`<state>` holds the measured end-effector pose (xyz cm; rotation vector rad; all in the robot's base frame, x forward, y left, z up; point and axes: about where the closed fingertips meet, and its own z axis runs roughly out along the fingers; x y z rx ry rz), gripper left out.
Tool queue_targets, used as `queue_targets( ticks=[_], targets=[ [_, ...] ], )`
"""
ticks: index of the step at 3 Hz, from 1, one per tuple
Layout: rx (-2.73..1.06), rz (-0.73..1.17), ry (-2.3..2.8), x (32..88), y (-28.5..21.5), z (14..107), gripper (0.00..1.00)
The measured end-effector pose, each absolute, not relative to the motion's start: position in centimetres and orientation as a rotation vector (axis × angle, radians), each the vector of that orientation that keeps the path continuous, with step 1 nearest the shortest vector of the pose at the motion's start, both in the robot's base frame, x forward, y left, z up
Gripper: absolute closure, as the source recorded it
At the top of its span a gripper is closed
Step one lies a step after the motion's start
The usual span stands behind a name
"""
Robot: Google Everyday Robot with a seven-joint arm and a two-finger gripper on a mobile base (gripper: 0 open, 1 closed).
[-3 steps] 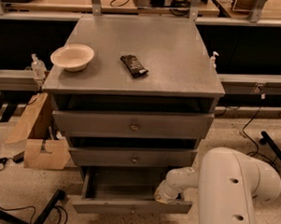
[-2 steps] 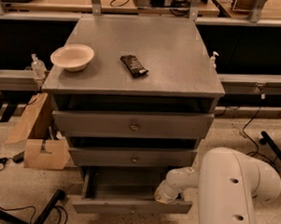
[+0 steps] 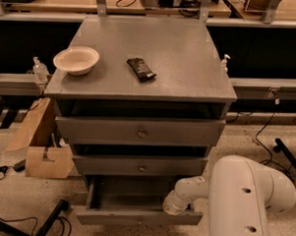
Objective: Open bottom drawer
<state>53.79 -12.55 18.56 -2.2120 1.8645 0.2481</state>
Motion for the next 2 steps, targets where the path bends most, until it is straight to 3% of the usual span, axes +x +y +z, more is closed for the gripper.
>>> queue_targets(
  ticks=[1,2],
  targets=[
    [-2.213,0.25,1.865,53.75,-12.51,18.48,0.05],
    [-2.213,0.25,1.865,54.26,-12.37,18.48,0.0]
  ],
)
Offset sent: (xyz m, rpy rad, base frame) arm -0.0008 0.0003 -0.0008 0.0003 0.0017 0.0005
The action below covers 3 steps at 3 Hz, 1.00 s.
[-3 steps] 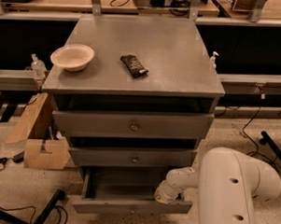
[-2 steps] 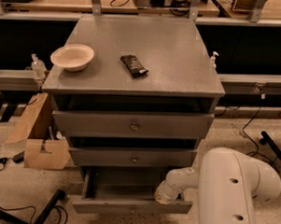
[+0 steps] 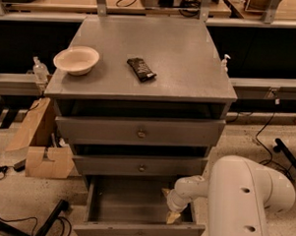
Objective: Open bottom drawer
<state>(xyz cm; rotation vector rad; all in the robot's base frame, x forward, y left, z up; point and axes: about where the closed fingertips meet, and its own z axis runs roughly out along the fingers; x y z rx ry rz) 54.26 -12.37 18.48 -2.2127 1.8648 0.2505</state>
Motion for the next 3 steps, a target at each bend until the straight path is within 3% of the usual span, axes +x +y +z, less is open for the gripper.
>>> queue_targets(
  ticks=[1,2,3],
  targets=[
    [-2.213,0.251,1.865,54.3,-12.4,18.5,0.0],
    [-2.235,0.196,1.878,55.0,-12.7,19.3,0.14],
    [-2.252,0.045,1.903,57.0,-14.4,22.1,0.37]
  ],
)
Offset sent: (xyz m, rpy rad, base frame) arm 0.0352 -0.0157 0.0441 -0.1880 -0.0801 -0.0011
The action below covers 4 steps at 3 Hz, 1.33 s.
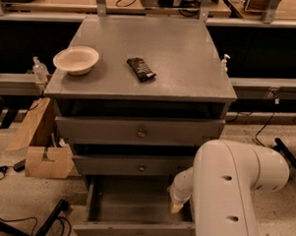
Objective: Open bottom drawer
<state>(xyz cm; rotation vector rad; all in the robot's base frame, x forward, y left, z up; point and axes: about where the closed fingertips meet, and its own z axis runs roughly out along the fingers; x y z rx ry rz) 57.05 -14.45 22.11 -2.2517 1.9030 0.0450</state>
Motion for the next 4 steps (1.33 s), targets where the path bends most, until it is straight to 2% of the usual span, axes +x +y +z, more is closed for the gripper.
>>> queue_targets(
  ticks=[2,3,4],
  targets=[
    [-2.238,0.02,1.934,57.2,-15.0,22.4,0.84],
    [-2.24,0.023,1.934,57.1,-15.0,22.3,1.0],
    [-2.224,0.057,1.944,56.9,-14.9,20.6,1.0]
  ],
)
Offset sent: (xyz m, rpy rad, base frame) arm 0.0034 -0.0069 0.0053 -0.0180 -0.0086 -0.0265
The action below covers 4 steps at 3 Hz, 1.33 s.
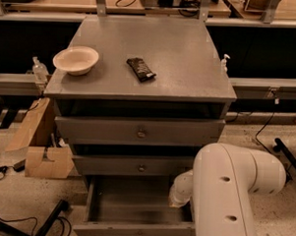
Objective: Open bottom drawer
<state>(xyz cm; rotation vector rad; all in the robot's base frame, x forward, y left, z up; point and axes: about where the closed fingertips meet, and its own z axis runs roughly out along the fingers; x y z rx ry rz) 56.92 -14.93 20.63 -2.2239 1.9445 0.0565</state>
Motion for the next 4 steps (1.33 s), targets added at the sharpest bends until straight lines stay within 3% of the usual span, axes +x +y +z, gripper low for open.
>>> queue_targets(
  ticks=[2,4],
  targets=[
    [-2.203,0.13,1.921,55.7,-14.2,16.3,1.0],
    [-2.152,0.257,1.983,47.9,-14.5,13.9,1.0]
  ],
)
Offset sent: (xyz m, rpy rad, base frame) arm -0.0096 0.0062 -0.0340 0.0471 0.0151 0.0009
